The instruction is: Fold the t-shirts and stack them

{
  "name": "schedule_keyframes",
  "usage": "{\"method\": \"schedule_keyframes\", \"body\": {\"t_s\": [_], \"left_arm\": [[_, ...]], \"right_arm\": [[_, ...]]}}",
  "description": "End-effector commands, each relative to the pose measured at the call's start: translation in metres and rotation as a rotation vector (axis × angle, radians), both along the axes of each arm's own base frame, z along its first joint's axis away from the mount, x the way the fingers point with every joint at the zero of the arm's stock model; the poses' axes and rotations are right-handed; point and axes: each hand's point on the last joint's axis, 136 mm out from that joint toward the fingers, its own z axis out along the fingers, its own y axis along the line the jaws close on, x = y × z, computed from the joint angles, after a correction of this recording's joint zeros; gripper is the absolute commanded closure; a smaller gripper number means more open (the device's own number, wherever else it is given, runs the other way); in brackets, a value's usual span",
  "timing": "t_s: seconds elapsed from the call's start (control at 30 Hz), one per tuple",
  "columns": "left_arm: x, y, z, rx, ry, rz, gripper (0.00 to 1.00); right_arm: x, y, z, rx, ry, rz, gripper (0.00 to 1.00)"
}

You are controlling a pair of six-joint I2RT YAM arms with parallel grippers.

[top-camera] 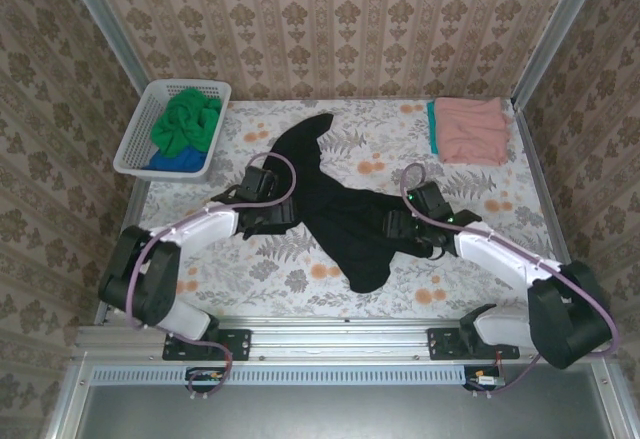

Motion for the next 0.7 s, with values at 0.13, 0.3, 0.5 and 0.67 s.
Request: {"method": "schedule_keyframes", "body": {"t_s": [0.13, 0.3, 0.5, 0.67], "left_arm": [[-0.002, -0.011, -0.043, -0.024, 0.104, -0.02, 0.3], [0.01, -0.021, -0.028, -0.083, 0.083, -0.044, 0.76], [0.035, 0.006, 0.075, -0.157, -0.123, -0.009, 1.0], [0.058, 0.031, 0.187, -0.182, -0.343, 0.009, 1.0]], "right_arm": [[-0.036, -0.006, -0.014, -0.019, 0.019, -0.059, 0.15], [-0.025, -0.008, -0.018, -0.092, 0.049, -0.055, 0.31], [0.014, -0.022, 0.019, -0.172, 0.001, -0.086, 0.77], [0.062, -0.043, 0.088, -0.155, -0.104, -0.115, 1.0]]}}
